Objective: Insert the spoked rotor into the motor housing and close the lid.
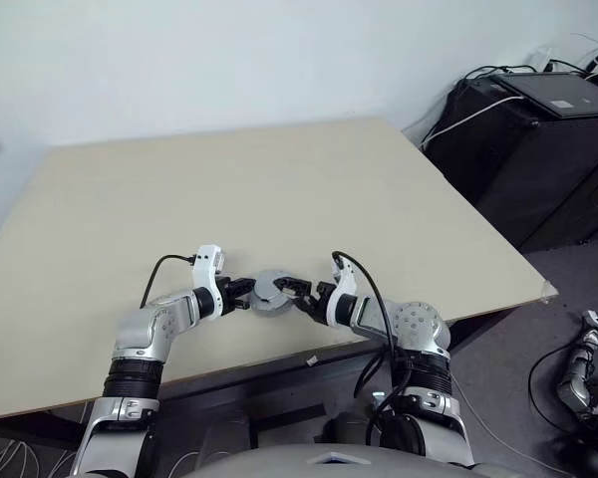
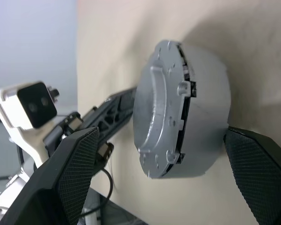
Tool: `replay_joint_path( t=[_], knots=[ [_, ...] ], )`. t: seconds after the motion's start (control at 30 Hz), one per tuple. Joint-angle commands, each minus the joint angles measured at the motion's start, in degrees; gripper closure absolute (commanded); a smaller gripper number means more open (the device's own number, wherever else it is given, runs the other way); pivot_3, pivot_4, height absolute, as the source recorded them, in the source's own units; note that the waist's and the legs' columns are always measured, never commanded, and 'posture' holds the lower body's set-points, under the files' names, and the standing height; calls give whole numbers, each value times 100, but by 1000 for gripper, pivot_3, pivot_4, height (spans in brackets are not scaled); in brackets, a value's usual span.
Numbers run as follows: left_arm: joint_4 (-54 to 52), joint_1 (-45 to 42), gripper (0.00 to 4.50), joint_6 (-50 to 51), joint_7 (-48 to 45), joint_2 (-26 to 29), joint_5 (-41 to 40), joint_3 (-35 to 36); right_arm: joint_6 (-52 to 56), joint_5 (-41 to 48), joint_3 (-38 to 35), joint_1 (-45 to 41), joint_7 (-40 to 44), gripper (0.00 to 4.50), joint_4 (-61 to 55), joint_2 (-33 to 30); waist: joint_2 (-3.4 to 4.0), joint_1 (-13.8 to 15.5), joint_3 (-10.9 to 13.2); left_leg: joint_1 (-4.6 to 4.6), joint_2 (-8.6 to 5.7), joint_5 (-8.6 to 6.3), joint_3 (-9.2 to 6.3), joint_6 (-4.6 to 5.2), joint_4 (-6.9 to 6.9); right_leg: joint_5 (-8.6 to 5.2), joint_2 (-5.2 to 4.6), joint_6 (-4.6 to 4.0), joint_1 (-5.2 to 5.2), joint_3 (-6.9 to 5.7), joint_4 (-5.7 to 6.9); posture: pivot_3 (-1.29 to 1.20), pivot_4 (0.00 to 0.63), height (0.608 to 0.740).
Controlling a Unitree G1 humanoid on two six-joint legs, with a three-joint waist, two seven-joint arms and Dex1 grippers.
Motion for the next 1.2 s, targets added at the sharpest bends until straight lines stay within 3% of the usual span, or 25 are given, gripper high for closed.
replay_joint_path(
  t=[0.03,0.17,0.8,0.9,1.13,1.2],
  knots=[
    [8,70,4500,108,-37,-89,40,-275,156,316,373,95,133,33,-250,535,0,-2,0,0,0,0,-1,0,0,0,0,0,0,0,0,0,0,740],
    [-5,72,4500,116,-28,-116,62,-249,335,707,296,2,363,33,-464,605,0,8,0,-1,-2,0,-3,1,0,0,0,0,0,1,0,0,0,740],
    [-27,133,4500,94,-9,-154,94,-220,-231,558,272,22,-221,33,-178,640,0,9,0,1,-4,1,-12,1,0,1,1,3,2,3,0,0,0,740],
    [-13,127,4500,85,-17,-155,98,-222,-263,577,266,28,-238,610,-188,627,0,9,0,1,-4,1,-13,1,0,1,1,3,1,3,0,0,0,740],
    [2,111,4500,64,-20,-175,101,-231,-272,625,305,62,-242,2860,-234,600,0,13,0,0,-8,1,-15,2,0,2,2,2,2,5,0,0,0,740],
    [11,105,4500,61,-25,-182,107,-220,-269,611,308,71,-251,3280,-237,594,0,1,0,0,-8,1,-17,2,0,2,2,3,3,5,0,0,0,740]
  ],
)
